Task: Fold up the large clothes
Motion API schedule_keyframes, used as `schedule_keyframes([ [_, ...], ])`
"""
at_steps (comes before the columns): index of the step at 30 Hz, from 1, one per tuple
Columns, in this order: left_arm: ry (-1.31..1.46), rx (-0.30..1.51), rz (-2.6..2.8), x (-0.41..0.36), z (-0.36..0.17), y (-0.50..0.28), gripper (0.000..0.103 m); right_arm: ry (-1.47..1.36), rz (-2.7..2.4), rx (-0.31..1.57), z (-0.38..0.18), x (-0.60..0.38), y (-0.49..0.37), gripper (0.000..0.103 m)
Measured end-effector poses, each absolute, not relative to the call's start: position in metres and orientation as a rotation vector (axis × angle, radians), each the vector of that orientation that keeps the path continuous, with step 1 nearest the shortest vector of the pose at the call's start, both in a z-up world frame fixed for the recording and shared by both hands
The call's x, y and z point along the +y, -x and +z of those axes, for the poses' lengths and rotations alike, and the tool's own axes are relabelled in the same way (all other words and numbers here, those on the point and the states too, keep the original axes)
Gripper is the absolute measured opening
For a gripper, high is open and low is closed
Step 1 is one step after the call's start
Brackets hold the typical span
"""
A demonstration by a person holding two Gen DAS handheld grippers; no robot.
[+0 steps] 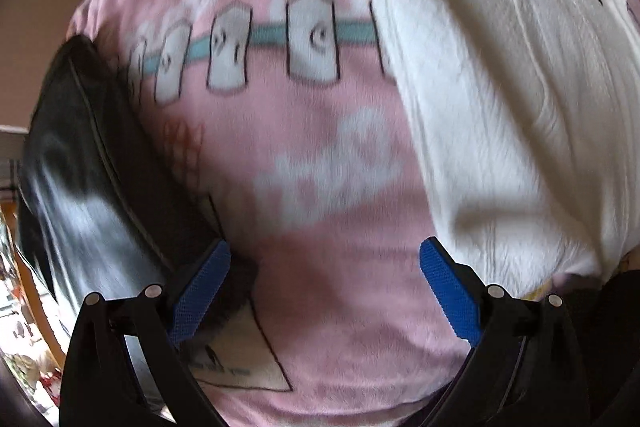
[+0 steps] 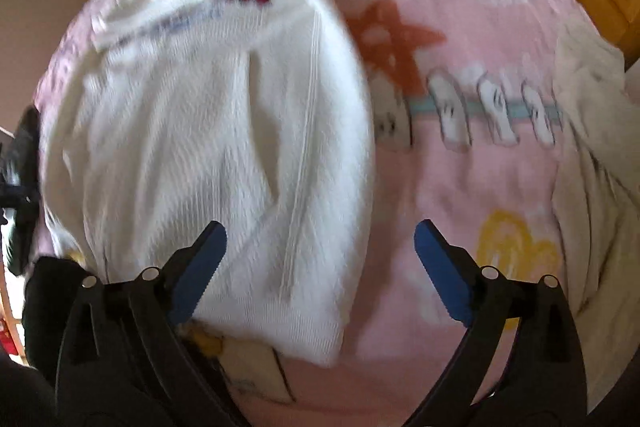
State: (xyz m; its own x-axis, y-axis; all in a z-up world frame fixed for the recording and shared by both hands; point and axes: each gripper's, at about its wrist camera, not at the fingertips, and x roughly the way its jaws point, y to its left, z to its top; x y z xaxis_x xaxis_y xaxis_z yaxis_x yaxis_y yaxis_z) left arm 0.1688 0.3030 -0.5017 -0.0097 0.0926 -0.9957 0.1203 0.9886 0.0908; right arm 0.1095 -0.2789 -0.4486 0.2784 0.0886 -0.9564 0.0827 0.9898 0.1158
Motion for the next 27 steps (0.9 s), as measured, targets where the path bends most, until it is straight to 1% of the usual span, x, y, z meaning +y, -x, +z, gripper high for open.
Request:
schedule_keyframes([
  [3, -0.121, 1.603, -0.06, 0.307, -0.512, -0.159, 0.093, -0.234, 0.006, 1.361, -0.465, -0.279, -0.098, 0.093],
  [9, -0.009, 1.625, -0.168, 0.308, -0.541, -0.152, 0.093, -0.334, -0.053, 1.413, -0.49, -0.296, -0.083, 0.093],
  [10, -0.007, 1.621, -0.167, 0.308, -0.544, -0.152, 0.095, -0.332, -0.053, 1.419, -0.493, -0.297, -0.082, 0.093],
  [20, 0.034, 1.614, -0.212, 0.302, -0.541, -0.135, 0.095, -0.383, 0.033, 1.407, -0.52, -0.285, -0.085, 0.093],
  [25, 0.136, 1.61, -0.323, 0.294, -0.536, -0.127, 0.095, -0.393, 0.047, 1.394, -0.521, -0.283, -0.086, 0.094],
  [27, 0.131, 1.605, -0.342, 0.286, -0.536, -0.123, 0.095, -0.398, 0.047, 1.392, -0.522, -0.283, -0.086, 0.095],
])
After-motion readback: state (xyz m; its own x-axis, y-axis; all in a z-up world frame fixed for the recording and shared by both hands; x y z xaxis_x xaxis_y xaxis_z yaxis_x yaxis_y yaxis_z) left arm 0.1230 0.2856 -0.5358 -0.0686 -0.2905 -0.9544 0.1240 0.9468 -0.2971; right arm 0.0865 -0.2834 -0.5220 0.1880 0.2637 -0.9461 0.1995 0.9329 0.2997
